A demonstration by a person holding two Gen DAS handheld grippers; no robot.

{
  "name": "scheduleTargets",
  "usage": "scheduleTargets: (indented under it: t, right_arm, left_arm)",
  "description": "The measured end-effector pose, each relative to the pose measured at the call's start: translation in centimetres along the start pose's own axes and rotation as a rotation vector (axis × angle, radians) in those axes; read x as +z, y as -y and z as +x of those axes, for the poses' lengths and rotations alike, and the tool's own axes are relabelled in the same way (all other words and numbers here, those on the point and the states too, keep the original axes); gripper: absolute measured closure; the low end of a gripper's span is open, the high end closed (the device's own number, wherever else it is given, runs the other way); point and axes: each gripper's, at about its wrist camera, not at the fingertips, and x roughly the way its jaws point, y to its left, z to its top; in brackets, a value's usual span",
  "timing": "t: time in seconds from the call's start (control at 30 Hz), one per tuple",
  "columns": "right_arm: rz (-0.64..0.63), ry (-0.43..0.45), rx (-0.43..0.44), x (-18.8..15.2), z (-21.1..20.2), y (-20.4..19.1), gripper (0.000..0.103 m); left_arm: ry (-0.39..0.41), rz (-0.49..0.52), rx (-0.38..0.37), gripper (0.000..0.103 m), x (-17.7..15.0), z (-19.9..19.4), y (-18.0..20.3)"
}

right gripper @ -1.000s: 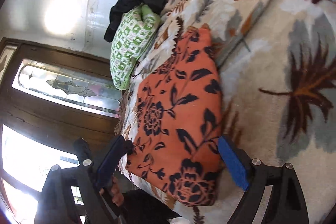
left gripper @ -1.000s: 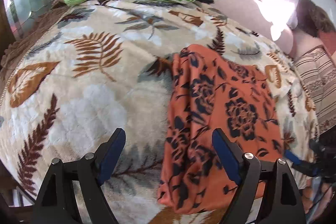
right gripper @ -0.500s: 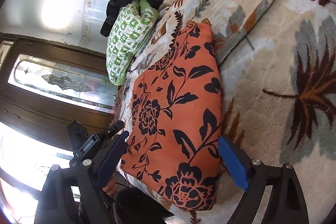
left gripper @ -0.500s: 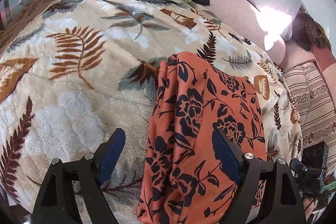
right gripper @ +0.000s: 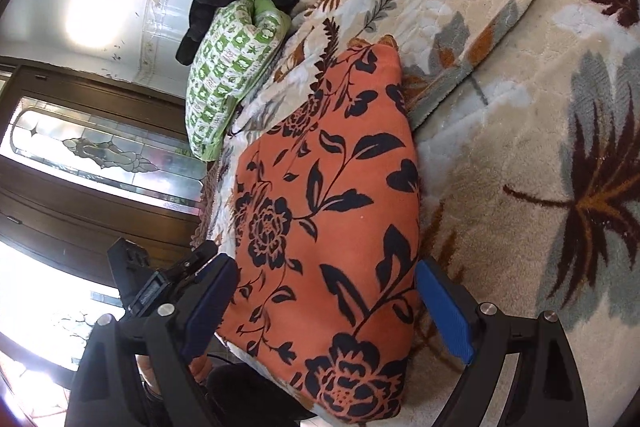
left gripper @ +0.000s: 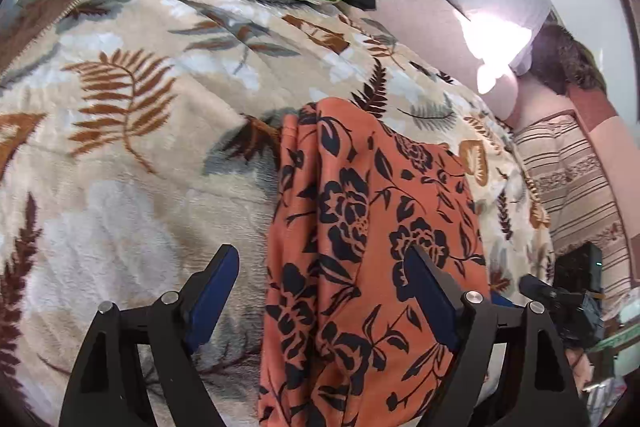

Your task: Fold small clothes

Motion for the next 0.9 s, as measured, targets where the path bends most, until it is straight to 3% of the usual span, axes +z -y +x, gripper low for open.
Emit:
scheduleTargets:
  t: [0.17,0.33,0.47,0.7,0.8,0.9]
  right_arm:
    - [0.015,0.008,0.008,1.3,0.6,0.5,0.011]
    - [0.008,-0.005,0.010,2.3,1.5,0.6,0.011]
    - [0.006,-0.023,-0.008,2.5,2.5,0.6,0.011]
    - [-0.144,0.074,-0.121,1.7,0.3,-3.0,0.011]
    - [-0.240,0.100,-0.113,1.3,-0.2,-6.4,0.011]
    - [-0.335,0.050,-0.078,0.5,1.3,-9.2,0.011]
  left_arm:
    - [-0.004,-0.042,-0.124,0.018,0.5,0.1,-1.2]
    - [-0.059,-0.056,-0.133,0.018,0.8,1.9,-1.6]
    - [-0.107,-0.020,-0.060,0.018,0.0,3.4,-1.1]
    - [-0.004,0.102,0.060,0.018,0.2,1.2,1.0]
    - [0.014,0.137,0.118,0.018,0.4,0.6,1.4]
    - [0.034,0.145,0.160,0.018,0.8,-0.1,1.1]
